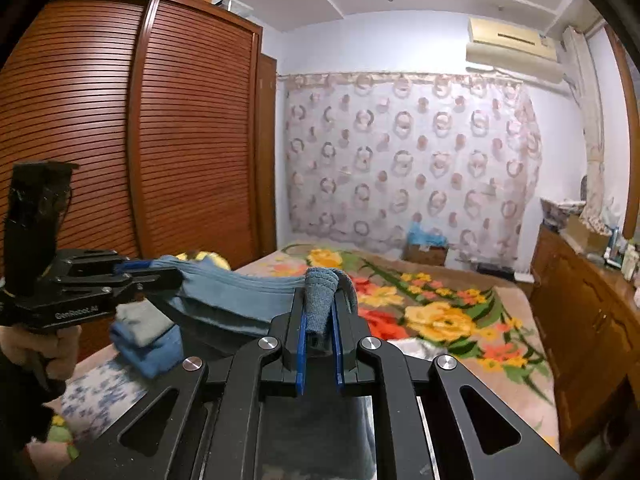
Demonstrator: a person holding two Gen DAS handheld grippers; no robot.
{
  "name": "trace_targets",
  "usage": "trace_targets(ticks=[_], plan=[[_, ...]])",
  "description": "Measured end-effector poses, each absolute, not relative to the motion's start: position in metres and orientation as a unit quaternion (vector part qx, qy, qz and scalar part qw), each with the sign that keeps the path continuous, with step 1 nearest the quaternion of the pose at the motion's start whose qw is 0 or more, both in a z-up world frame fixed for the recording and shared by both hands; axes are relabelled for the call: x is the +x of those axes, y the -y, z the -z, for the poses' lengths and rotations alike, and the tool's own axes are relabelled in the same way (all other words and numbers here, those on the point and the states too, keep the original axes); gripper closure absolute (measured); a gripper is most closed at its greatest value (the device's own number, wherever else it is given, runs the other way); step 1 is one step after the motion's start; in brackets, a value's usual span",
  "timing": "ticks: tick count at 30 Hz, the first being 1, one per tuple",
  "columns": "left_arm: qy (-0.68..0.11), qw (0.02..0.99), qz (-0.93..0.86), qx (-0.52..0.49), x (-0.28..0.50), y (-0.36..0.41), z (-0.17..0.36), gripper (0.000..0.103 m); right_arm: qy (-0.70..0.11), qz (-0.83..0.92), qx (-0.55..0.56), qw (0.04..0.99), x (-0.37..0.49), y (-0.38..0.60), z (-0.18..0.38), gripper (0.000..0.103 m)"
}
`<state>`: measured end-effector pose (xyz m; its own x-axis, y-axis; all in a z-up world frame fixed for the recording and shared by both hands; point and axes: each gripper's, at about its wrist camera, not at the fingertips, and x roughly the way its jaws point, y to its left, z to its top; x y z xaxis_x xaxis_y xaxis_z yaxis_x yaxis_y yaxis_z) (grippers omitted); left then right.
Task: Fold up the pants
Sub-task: 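Lift the teal shorts off the bed with both tools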
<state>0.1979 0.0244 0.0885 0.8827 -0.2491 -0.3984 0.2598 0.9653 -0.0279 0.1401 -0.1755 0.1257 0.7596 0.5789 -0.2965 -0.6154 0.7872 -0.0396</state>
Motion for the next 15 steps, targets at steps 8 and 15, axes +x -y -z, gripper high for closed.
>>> trace_targets(ticks=[8,15], plan=[[-0.212,0.970,0.116,0.033,0.215,-0.031,-0.082,0.088,-0.138,-0.325,-0.075,0.932,0.159,0.146,-0.103,0.093],[-0.266,0.956,0.118,0.033,0.209,-0.030,-0.039,0.088,-0.207,-0.335,-0.090,0.915,0.166,0.129,-0.047,0.093]])
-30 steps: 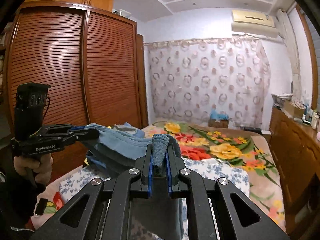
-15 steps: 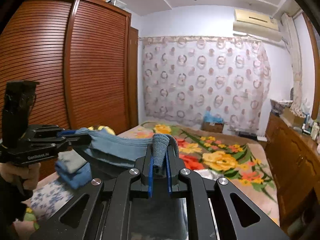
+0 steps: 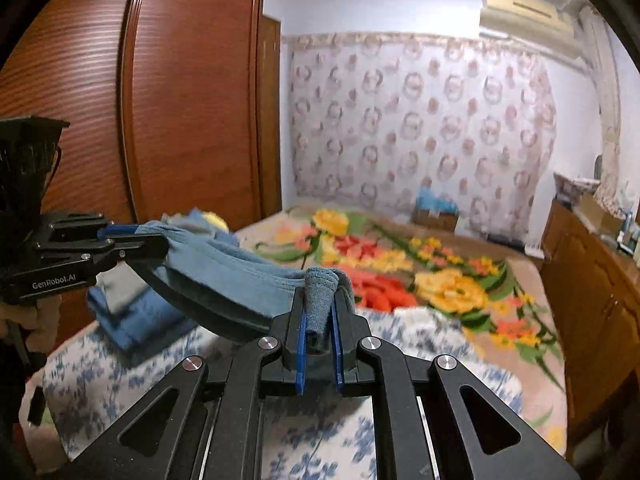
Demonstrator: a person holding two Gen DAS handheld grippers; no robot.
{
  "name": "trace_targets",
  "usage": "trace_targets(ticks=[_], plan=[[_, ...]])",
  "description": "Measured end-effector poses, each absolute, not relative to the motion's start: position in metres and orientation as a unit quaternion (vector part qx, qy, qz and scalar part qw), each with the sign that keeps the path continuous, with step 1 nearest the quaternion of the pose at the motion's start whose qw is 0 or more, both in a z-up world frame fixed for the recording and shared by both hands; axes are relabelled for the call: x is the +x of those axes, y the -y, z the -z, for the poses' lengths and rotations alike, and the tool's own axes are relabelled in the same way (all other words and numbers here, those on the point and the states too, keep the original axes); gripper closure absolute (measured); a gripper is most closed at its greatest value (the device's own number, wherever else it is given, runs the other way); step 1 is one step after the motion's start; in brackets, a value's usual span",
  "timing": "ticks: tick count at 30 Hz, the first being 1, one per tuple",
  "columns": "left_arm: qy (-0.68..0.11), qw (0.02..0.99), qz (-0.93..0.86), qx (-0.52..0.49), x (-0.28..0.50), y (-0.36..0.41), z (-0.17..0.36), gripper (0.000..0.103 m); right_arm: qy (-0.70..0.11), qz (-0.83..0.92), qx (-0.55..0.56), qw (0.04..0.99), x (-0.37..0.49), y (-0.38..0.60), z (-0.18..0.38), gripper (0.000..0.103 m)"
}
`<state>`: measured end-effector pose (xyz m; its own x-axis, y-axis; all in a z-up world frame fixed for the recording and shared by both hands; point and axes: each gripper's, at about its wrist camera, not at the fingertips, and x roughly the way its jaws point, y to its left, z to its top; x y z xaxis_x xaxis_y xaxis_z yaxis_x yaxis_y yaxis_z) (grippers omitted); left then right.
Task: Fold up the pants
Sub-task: 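Lift the teal shorts off the bed with both tools, then lower the held hem over the shorts toward the waistband with both tools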
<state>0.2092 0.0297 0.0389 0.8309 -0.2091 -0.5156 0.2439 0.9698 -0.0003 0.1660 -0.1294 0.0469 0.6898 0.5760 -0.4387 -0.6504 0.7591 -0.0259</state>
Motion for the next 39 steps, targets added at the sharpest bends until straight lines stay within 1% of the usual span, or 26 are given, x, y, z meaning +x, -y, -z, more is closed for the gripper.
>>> trace_targets(ticks=[7,10,17,20,27,39], plan=[[-0.274,0.953,0.123,0.034,0.189,-0.026,-0.034,0.088,-0.227,-0.341,-0.097,0.907,0.160,0.116,-0.040,0.093],[-0.279,0.952,0.124,0.035,0.184,-0.026,-0.030,0.088,-0.232,-0.344,-0.093,0.905,0.153,0.129,-0.046,0.093],[-0.301,0.943,0.139,0.022,0.141,-0.023,0.005,0.088,-0.256,-0.358,-0.072,0.895,0.113,0.160,-0.024,0.093],[-0.313,0.938,0.144,0.027,0.131,-0.018,0.016,0.088,-0.268,-0.355,-0.083,0.892,0.101,0.159,-0.013,0.093],[-0.321,0.936,0.143,0.029,0.125,-0.019,0.022,0.088,-0.278,-0.358,-0.085,0.887,0.101,0.155,-0.025,0.093],[-0.335,0.928,0.160,0.022,0.087,-0.014,0.046,0.088,-0.313,-0.366,-0.068,0.874,0.070,0.168,0.001,0.093]])
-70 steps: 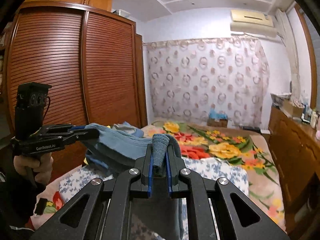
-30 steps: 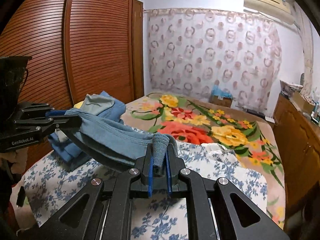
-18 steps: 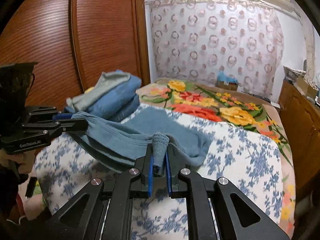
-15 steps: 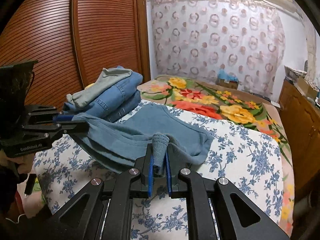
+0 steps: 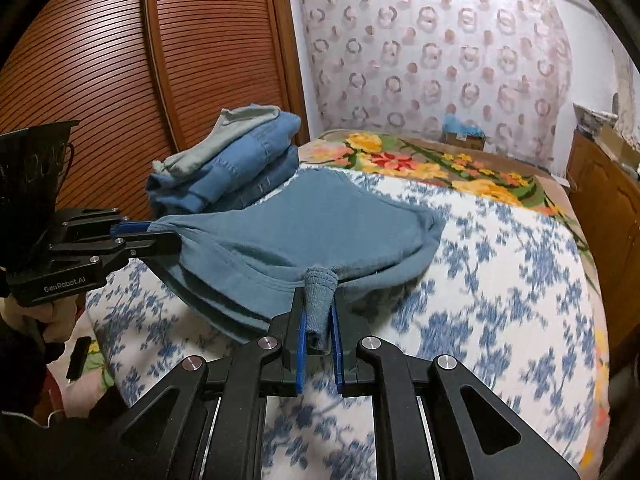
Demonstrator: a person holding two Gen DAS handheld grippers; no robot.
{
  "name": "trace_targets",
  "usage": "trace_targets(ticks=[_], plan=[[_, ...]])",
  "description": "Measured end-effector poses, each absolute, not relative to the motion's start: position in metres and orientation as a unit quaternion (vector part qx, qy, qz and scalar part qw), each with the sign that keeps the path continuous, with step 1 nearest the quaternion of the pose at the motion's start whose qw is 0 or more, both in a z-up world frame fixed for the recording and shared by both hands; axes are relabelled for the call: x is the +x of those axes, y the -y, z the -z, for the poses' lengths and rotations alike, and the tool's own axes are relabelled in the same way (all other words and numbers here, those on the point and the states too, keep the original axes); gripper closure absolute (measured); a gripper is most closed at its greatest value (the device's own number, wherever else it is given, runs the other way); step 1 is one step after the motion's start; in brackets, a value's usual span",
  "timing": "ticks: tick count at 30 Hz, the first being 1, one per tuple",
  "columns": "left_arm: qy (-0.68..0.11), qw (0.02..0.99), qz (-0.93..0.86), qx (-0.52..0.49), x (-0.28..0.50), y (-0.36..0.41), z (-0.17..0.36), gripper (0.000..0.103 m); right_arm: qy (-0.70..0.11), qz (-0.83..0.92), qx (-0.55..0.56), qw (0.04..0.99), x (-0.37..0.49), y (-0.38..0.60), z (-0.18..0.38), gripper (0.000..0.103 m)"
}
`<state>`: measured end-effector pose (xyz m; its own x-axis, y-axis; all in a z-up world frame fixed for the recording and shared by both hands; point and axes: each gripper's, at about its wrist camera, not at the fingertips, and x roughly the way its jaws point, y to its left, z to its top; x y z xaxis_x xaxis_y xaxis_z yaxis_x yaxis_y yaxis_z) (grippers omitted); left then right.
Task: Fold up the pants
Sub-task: 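Lower the held hem over the shorts toward the waistband with both tools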
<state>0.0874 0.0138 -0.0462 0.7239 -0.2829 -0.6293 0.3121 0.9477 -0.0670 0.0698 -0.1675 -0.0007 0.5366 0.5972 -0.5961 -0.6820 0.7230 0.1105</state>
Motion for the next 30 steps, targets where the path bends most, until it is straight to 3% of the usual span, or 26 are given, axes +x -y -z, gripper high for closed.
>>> trace_targets(ticks=[30], plan=[[-0.337,0.916,0.217,0.006,0.021,0.013,0.039,0.088,-0.317,-0.370,-0.013,0.873,-0.006,0.225,-0.002,0.093]])
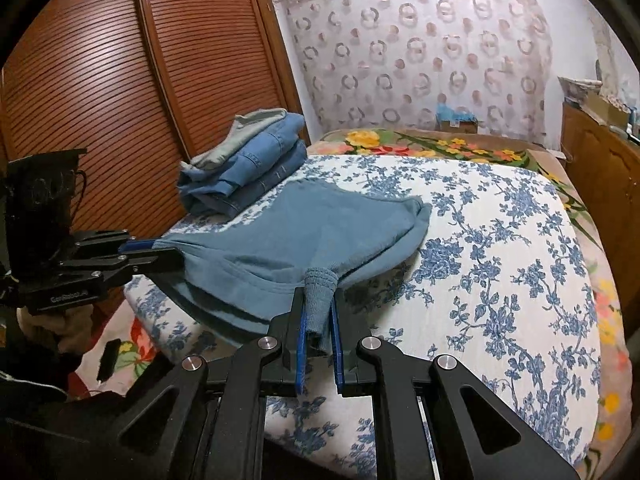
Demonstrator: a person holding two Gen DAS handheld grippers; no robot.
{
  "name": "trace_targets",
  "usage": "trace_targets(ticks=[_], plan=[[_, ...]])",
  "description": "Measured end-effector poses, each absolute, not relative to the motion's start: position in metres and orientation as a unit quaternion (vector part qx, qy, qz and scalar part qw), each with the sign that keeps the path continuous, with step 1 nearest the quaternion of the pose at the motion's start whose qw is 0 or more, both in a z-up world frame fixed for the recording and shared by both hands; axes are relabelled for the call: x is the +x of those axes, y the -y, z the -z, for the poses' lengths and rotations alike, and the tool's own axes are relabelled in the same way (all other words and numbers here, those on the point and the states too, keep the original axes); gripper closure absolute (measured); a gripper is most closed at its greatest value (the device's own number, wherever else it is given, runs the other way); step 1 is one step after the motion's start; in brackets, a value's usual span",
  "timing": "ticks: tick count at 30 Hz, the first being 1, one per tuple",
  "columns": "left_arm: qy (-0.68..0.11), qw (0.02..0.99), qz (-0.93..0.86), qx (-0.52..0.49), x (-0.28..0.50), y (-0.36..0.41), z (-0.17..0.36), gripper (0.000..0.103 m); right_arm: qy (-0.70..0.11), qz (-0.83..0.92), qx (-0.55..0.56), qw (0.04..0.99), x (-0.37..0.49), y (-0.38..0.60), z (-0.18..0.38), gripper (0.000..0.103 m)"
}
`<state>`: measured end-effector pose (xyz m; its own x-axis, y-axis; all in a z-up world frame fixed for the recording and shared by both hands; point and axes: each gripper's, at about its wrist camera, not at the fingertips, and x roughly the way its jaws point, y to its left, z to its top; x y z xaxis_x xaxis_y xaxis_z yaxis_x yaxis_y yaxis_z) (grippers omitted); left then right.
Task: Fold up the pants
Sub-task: 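Lower the held hem over the shorts toward the waistband with both tools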
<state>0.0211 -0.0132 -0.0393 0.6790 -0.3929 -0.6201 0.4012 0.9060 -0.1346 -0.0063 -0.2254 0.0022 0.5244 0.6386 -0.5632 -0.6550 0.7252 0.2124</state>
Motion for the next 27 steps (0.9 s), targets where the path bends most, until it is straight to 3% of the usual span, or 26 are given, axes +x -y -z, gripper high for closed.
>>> trace_targets(ticks=[27], plan=[[-0.363,0.922,0.133,0.006,0.141,-0.013,0.064,0.087,-0.312,-0.328,-0.023,0.891,0.110,0.156,0.025,0.093]])
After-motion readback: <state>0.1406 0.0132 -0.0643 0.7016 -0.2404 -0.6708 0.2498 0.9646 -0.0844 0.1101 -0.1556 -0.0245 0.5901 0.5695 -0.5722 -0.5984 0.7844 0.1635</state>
